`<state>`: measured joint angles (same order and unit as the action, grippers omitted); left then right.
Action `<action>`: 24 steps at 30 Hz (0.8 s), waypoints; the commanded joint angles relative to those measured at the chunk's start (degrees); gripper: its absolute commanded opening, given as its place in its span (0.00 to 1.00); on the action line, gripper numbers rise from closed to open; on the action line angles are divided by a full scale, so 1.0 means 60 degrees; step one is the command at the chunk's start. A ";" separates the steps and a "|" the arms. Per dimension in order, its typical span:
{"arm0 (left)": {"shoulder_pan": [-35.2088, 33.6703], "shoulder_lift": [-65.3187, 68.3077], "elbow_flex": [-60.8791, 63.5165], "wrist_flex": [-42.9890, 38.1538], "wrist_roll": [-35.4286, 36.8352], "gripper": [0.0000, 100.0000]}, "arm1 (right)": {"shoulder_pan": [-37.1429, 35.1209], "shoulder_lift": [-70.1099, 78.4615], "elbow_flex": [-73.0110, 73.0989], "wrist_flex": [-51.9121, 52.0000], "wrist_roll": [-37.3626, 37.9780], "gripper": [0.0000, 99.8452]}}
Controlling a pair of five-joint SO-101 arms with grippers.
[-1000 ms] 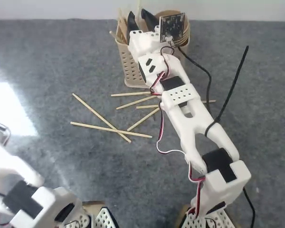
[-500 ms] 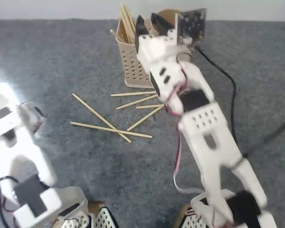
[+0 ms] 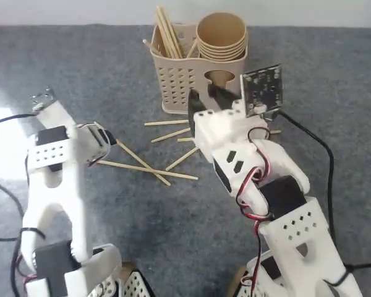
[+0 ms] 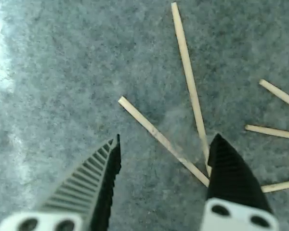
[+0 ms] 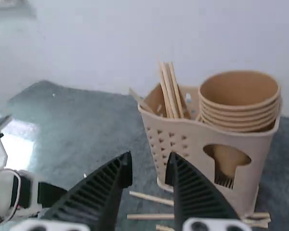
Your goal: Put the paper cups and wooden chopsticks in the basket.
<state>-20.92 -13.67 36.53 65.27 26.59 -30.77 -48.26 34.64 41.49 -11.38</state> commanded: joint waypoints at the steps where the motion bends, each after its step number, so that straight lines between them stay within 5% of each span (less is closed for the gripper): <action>1: 0.0410 0.0454 -0.0066 -0.0484 0.0176 0.28 | -0.0037 -0.0403 0.0308 0.0491 0.0132 0.13; 24: 0.1070 0.2066 0.0491 -0.1597 0.0366 0.28 | -0.0095 -0.0403 0.2168 0.0081 0.0176 0.13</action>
<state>-14.86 -0.92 39.25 56.57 28.62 -30.86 -48.97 48.18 43.16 -11.38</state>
